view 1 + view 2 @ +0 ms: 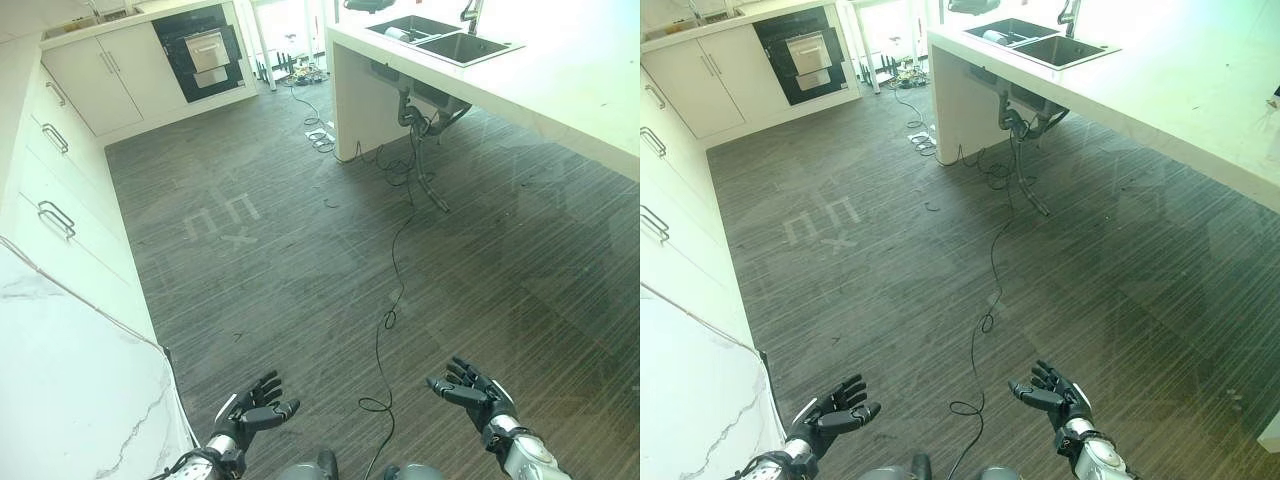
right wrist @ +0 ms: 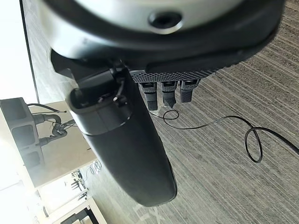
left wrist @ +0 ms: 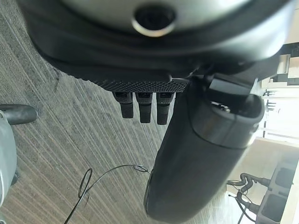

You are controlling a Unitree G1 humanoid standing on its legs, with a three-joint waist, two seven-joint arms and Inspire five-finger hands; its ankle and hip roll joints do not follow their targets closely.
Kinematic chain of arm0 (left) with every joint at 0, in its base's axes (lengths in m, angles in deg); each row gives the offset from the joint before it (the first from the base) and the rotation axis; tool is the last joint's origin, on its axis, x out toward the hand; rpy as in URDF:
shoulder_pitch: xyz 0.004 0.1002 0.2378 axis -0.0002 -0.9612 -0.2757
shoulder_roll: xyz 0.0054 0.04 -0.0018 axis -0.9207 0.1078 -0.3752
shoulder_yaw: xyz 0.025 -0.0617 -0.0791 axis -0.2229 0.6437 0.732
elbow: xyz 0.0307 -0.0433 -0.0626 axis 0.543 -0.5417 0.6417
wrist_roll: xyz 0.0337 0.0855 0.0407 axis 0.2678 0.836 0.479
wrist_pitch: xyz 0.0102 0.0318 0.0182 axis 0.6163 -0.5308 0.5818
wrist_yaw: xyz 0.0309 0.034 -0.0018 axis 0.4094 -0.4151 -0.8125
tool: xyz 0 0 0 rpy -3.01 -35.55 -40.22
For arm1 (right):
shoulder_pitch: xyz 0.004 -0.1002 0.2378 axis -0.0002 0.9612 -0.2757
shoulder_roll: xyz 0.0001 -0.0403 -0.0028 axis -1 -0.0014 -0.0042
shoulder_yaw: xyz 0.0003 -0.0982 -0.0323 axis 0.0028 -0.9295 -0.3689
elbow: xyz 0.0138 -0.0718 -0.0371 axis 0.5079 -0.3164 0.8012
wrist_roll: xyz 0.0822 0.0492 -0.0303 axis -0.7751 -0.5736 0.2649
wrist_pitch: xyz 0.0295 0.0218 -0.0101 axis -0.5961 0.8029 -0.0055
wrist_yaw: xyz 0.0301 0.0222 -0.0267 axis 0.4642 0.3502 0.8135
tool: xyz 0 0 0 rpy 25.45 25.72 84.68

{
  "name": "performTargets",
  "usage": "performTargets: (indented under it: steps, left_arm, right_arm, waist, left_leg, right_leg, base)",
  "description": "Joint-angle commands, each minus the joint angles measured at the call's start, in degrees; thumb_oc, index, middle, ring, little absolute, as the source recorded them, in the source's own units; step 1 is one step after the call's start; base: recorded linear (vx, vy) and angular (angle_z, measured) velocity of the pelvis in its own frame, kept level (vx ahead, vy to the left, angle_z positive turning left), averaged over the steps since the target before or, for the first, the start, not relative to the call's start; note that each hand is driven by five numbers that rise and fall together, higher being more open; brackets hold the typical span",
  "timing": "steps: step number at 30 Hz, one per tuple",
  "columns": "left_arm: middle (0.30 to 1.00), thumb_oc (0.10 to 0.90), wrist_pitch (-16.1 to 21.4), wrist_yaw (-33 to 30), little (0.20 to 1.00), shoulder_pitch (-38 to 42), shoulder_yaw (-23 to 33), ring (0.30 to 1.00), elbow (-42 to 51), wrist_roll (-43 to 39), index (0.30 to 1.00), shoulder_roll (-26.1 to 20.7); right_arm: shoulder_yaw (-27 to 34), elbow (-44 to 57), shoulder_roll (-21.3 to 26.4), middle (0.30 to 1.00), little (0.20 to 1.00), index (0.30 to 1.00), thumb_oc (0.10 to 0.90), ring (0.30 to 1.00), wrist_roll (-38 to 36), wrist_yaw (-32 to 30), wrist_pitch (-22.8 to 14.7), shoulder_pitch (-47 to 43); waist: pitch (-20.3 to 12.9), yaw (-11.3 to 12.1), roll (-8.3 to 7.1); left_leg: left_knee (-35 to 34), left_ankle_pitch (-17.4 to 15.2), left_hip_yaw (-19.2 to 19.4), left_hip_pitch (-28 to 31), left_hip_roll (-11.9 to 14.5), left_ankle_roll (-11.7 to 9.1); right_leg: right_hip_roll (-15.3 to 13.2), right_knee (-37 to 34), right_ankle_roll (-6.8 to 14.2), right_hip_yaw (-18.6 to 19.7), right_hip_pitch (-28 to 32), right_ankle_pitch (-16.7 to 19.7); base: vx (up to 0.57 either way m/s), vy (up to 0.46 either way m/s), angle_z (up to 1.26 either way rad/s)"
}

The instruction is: Place the dishes in the dishwasher.

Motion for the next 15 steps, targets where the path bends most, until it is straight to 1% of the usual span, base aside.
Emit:
performTargets:
  steps: [1,3,4,6,7,8,12,15]
  left_arm:
    - [0.900,0.800,2.79,3.04,0.900,3.21,0.32,0.900,2.17,-1.45,0.900,-0.43]
    - [0.900,0.800,2.98,1.91,0.900,3.54,0.13,0.900,1.32,-2.28,0.900,0.04]
    - [0.900,0.800,2.48,0.99,0.900,3.55,0.23,0.900,0.97,-2.28,0.900,0.14]
    - [0.900,0.800,2.10,1.53,0.900,3.54,0.58,0.900,-0.01,-3.95,0.900,0.68]
    - [0.900,0.800,0.95,0.99,0.900,3.69,0.90,0.900,-0.89,-4.79,0.900,1.23]
    - [0.900,0.800,0.75,0.87,0.900,4.01,0.87,0.900,-2.29,-3.52,0.900,1.71]
    - [0.900,0.800,0.67,0.97,0.900,5.32,-0.45,0.900,-6.04,-1.21,0.900,3.13]
    - [0.900,0.800,0.76,0.74,0.900,5.71,-0.82,0.900,-8.33,-1.75,0.900,4.17]
  right_arm:
    - [0.08,3.01,0.92,0.900,0.900,0.900,0.800,0.900,-2.06,1.53,-5.05,-2.88]
    - [-0.23,2.83,0.90,0.900,0.900,0.900,0.800,0.900,-2.03,1.66,-4.56,-2.97]
    - [-0.30,2.65,0.88,0.900,0.900,0.900,0.800,0.900,-1.99,1.81,-4.32,-2.90]
    - [-0.56,1.86,0.61,0.900,0.900,0.900,0.800,0.900,-0.81,2.17,-2.81,-2.47]
    - [-0.79,0.71,0.61,0.900,0.900,0.900,0.800,0.900,-0.28,2.69,-0.93,-2.27]
    - [-1.31,-0.91,0.44,0.900,0.900,0.900,0.800,0.900,0.43,2.55,-0.14,-2.26]
    - [-2.12,-6.23,0.34,0.900,0.900,0.900,0.800,0.900,0.89,4.46,-1.95,-2.99]
    - [-2.00,-8.18,0.05,0.900,0.900,0.900,0.800,0.900,0.65,6.05,-2.97,-3.26]
  waist:
    - [-0.93,0.53,-0.23]
    - [-0.89,0.31,-0.22]
    - [-0.86,0.26,-0.18]
    - [-0.75,0.08,-0.14]
    - [-0.65,0.05,-0.18]
    - [-0.54,0.05,-0.22]
    - [-0.37,0.09,-0.25]
    - [-0.25,-0.01,-0.16]
  left_leg:
    - [5.51,-12.04,-2.89,1.17,3.47,-3.61]
    - [5.51,-12.04,-2.80,1.21,3.57,-3.67]
    - [5.51,-12.01,-2.80,1.21,3.61,-3.72]
    - [5.51,-11.92,-2.76,1.18,3.72,-3.90]
    - [5.51,-11.85,-2.86,1.12,3.73,-3.98]
    - [5.51,-11.75,-2.92,1.09,3.76,-4.04]
    - [5.51,-11.66,-3.06,1.18,3.89,-4.13]
    - [5.51,-11.61,-2.81,1.47,4.19,-4.33]
  right_leg:
    - [-1.02,-5.05,4.79,0.07,1.26,1.07]
    - [-0.85,-5.05,4.61,0.06,1.33,0.90]
    - [-0.77,-5.05,4.54,0.07,1.36,0.85]
    - [-0.72,-5.05,4.48,-0.02,1.36,0.76]
    - [-0.63,-5.05,4.42,-0.06,1.39,0.71]
    - [-0.53,-5.05,4.29,-0.12,1.47,0.68]
    - [-0.32,-5.05,4.02,-0.39,1.83,0.53]
    - [-0.30,-5.05,3.74,-0.82,2.12,0.37]
  base:
    - [0.04,-0.035,-0.02]
    - [0.05,-0.034,-0.03]
    - [0.05,-0.031,-0.03]
    - [0.06,-0.032,0.00]
    - [0.06,-0.037,0.02]
    - [0.06,-0.041,0.01]
    - [0.06,-0.036,0.05]
    - [0.08,-0.031,0.02]
